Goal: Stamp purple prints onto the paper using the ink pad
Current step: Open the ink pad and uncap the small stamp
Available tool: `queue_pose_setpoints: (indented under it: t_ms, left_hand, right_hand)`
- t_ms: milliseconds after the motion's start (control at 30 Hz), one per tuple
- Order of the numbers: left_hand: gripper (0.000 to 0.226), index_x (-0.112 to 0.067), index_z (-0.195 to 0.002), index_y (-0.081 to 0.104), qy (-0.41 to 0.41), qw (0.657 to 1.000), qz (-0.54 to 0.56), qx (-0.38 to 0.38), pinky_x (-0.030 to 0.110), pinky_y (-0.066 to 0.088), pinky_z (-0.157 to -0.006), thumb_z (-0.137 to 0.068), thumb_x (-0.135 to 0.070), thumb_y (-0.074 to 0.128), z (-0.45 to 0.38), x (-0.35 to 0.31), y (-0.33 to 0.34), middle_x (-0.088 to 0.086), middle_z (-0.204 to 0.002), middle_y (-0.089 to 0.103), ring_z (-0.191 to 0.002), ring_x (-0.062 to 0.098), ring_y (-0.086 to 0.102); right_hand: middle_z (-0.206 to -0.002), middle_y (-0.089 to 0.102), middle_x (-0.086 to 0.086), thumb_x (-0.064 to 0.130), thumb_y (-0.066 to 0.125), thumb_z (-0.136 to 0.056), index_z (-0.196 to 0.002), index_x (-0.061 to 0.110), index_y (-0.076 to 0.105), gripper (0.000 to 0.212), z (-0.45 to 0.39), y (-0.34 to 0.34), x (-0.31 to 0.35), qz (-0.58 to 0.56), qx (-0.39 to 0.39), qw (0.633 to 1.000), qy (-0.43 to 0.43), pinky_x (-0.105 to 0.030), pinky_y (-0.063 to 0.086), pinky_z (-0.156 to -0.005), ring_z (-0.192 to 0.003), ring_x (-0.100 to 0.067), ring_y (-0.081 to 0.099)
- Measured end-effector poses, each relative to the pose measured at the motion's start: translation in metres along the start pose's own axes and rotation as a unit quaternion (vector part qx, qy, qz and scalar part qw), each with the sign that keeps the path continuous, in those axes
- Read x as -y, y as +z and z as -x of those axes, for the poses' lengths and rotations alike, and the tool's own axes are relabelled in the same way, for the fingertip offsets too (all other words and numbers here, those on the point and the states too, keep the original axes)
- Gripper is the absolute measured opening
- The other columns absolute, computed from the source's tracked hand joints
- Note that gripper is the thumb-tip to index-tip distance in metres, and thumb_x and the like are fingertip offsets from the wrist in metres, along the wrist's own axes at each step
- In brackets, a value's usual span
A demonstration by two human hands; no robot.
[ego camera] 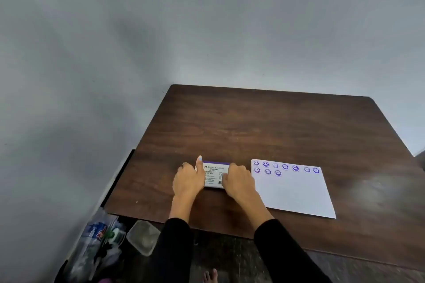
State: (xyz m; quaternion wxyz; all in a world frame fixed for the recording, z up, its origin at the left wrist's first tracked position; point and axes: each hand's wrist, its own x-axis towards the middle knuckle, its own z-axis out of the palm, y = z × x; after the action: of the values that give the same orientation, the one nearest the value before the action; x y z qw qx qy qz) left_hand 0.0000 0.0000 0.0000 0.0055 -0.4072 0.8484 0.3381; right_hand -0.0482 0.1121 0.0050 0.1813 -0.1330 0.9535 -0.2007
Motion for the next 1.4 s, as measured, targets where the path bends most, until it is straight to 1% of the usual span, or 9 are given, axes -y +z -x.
queue_pose_setpoints:
  t_ms: [67, 367, 533, 667, 800, 967, 1167, 1267, 1400]
  left_hand:
    - [0.071, 0.005, -0.123, 0.05, -0.015, 1.0, -0.012, 0.005, 0.045, 0.039, -0.098, -0.096, -0.056, 0.026, 0.001, 0.002, 0.002, 0.024, -0.127, 0.053, -0.118, 0.04, 0.05]
    - [0.063, 0.002, -0.114, 0.053, 0.008, 1.0, -0.015, 0.008, 0.045, 0.044, -0.096, -0.097, -0.053, 0.026, -0.002, 0.015, 0.013, 0.024, -0.121, 0.059, -0.113, 0.04, 0.054]
    - [0.071, -0.001, -0.114, 0.054, -0.01, 1.0, -0.005, 0.012, 0.045, 0.041, -0.097, -0.094, -0.061, 0.022, -0.004, 0.011, 0.009, 0.022, -0.122, 0.06, -0.114, 0.04, 0.054]
    - [0.077, -0.002, -0.117, 0.055, -0.031, 0.999, -0.024, 0.029, 0.045, 0.037, -0.101, -0.091, -0.065, 0.019, -0.011, 0.003, 0.0, 0.021, -0.126, 0.057, -0.118, 0.038, 0.051]
    - [0.084, -0.005, -0.113, 0.06, -0.046, 0.998, -0.015, 0.038, 0.047, 0.038, -0.103, -0.088, -0.071, 0.015, -0.021, -0.007, -0.01, 0.018, -0.124, 0.059, -0.115, 0.035, 0.052]
    - [0.091, -0.005, -0.109, 0.063, -0.034, 0.999, 0.004, 0.036, 0.049, 0.039, -0.102, -0.084, -0.075, 0.01, -0.037, -0.021, -0.019, 0.015, -0.118, 0.061, -0.111, 0.034, 0.053]
    - [0.09, -0.006, -0.106, 0.063, -0.035, 0.998, 0.003, 0.044, 0.049, 0.041, -0.1, -0.084, -0.076, 0.01, -0.059, -0.04, -0.026, 0.014, -0.114, 0.062, -0.108, 0.032, 0.055]
    - [0.086, -0.005, -0.112, 0.06, -0.04, 0.998, -0.006, 0.057, 0.048, 0.041, -0.1, -0.086, -0.073, 0.014, -0.074, -0.049, -0.029, 0.016, -0.12, 0.06, -0.11, 0.032, 0.054]
    - [0.082, -0.006, -0.122, 0.054, -0.049, 0.995, -0.015, 0.082, 0.047, 0.039, -0.1, -0.088, -0.071, 0.017, -0.09, -0.06, -0.029, 0.016, -0.131, 0.054, -0.119, 0.033, 0.051]
  right_hand:
    - [-0.123, 0.057, -0.017, 0.021, 0.049, -0.091, -0.121, 0.002, 0.048, 0.036, -0.002, 0.004, 0.001, 0.0, 0.009, 1.0, 0.022, -0.039, 0.047, -0.089, -0.115, -0.035, 0.053]
    - [-0.127, 0.055, -0.017, 0.012, 0.052, -0.089, -0.127, 0.002, 0.04, 0.041, -0.007, 0.019, 0.004, -0.04, 0.018, 0.997, 0.059, -0.038, 0.048, -0.09, -0.118, -0.033, 0.053]
    - [-0.13, 0.053, -0.016, 0.014, 0.052, -0.089, -0.129, 0.002, 0.039, 0.043, -0.01, 0.015, 0.006, -0.053, 0.036, 0.994, 0.084, -0.039, 0.046, -0.091, -0.121, -0.032, 0.049]
    - [-0.127, 0.053, -0.017, 0.015, 0.052, -0.086, -0.119, 0.003, 0.047, 0.035, -0.016, 0.004, 0.008, -0.066, 0.047, 0.992, 0.096, -0.038, 0.047, -0.089, -0.118, -0.035, 0.051]
    - [-0.119, 0.055, -0.018, 0.014, 0.047, -0.084, -0.107, 0.004, 0.055, 0.026, -0.025, -0.014, 0.01, -0.085, 0.053, 0.991, 0.087, -0.041, 0.054, -0.086, -0.102, -0.037, 0.063]
    - [-0.112, 0.059, -0.023, 0.015, 0.042, -0.085, -0.096, 0.001, 0.057, 0.023, -0.037, -0.033, 0.014, -0.089, 0.011, 0.994, 0.068, -0.037, 0.053, -0.083, -0.097, -0.04, 0.064]
    - [-0.106, 0.065, -0.022, 0.018, 0.045, -0.085, -0.075, 0.007, 0.051, 0.015, -0.059, -0.048, 0.016, -0.1, -0.003, 0.993, 0.07, -0.034, 0.05, -0.081, -0.098, -0.036, 0.064]
    - [-0.107, 0.066, -0.021, 0.029, 0.051, -0.087, -0.086, 0.007, 0.056, 0.023, -0.074, -0.054, 0.015, -0.118, -0.003, 0.99, 0.078, -0.035, 0.049, -0.084, -0.098, -0.035, 0.064]
    - [-0.107, 0.066, -0.02, 0.031, 0.052, -0.087, -0.082, 0.009, 0.049, 0.023, -0.091, -0.055, 0.015, -0.135, 0.002, 0.987, 0.086, -0.036, 0.05, -0.085, -0.097, -0.036, 0.065]
